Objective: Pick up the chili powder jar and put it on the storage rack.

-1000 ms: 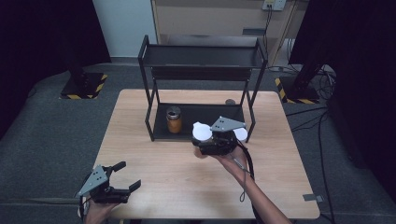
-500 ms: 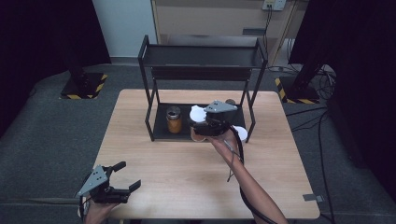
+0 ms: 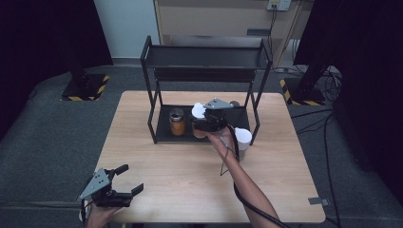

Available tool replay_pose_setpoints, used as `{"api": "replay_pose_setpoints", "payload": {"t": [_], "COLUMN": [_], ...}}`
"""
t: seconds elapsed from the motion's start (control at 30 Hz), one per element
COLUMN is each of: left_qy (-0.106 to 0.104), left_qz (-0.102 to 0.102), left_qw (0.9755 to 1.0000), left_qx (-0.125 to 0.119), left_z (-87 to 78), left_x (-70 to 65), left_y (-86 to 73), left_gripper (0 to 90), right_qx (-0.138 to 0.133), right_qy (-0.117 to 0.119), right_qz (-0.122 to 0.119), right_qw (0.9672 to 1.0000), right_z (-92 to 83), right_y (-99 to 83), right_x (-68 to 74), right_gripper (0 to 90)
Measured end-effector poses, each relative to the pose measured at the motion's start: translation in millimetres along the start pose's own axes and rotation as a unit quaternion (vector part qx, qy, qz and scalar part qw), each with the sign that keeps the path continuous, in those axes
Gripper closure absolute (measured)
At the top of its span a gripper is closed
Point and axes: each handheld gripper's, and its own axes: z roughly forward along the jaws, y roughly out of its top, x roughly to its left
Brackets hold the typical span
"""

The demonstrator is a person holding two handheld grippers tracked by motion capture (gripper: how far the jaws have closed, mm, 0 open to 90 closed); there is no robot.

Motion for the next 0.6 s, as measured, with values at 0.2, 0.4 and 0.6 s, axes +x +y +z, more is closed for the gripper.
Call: {"api": "replay_pose_setpoints", "payload": {"t": [0.2, 0.4, 0.6], "left_qy": [0.0, -0.002, -0.002], "left_qz": [0.001, 0.001, 0.003], "left_qw": [1.0, 1.0, 1.0], "left_qx": [0.001, 0.002, 0.003], "left_z": [0.4, 1.3, 1.2], "left_x": [-0.3, -0.1, -0.2], "left_y": [0.2, 0.2, 0.5], "left_gripper": [3.9, 4.0, 4.0], "right_qx": [0.0, 0.005, 0.006], "right_qy": [-0.011, -0.015, -0.019], "right_qz": [0.008, 0.013, 0.008], "right_qw": [0.9999, 0.9998, 0.9998], "right_z": [11.3, 22.8, 33.4], "right_y": [-3.5, -7.3, -11.9], "right_x": [-2.3, -3.2, -3.7], "right_gripper": [30.7, 30.7, 30.7]}}
